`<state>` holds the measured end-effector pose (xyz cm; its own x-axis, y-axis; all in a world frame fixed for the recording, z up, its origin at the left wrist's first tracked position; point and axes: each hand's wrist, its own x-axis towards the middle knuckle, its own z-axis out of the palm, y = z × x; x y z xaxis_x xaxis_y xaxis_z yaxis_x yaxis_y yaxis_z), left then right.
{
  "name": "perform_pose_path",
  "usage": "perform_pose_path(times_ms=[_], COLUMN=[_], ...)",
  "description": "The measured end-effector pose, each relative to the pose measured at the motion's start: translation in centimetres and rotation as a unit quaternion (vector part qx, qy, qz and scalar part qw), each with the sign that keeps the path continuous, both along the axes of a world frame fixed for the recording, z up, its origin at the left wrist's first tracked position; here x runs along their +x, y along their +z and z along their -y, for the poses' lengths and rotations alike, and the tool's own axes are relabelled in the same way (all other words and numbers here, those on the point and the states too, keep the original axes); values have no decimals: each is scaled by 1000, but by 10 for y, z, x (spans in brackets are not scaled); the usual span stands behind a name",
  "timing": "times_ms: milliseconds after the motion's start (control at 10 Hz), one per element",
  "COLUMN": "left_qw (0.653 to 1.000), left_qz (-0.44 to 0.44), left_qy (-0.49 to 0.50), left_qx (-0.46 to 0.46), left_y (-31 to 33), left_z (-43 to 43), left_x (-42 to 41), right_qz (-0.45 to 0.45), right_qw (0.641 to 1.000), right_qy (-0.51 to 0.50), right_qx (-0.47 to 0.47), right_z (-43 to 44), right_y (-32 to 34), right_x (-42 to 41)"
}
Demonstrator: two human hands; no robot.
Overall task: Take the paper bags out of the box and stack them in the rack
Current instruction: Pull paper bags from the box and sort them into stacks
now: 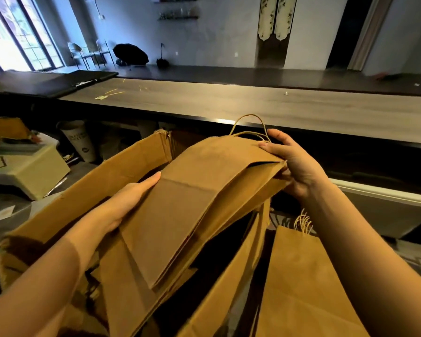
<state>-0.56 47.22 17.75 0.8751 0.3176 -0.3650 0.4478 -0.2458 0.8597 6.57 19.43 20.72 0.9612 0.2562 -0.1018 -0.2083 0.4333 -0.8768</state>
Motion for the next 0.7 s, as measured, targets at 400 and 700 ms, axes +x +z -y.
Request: perform_pose_path(times_ms=[400,700], left_qw=[990,972], left_qz=[115,226], left_qy=[73,37], left_qx=[-30,43], left_y=[22,30], left_z=[55,121], left_x=[5,-6], right_qz=[16,-41], right_qw=[990,980], right_qy=[-138,-188], right_qx=[27,50], right_z=[49,67], right_y=[-27,-74], right_x=[-30,-85])
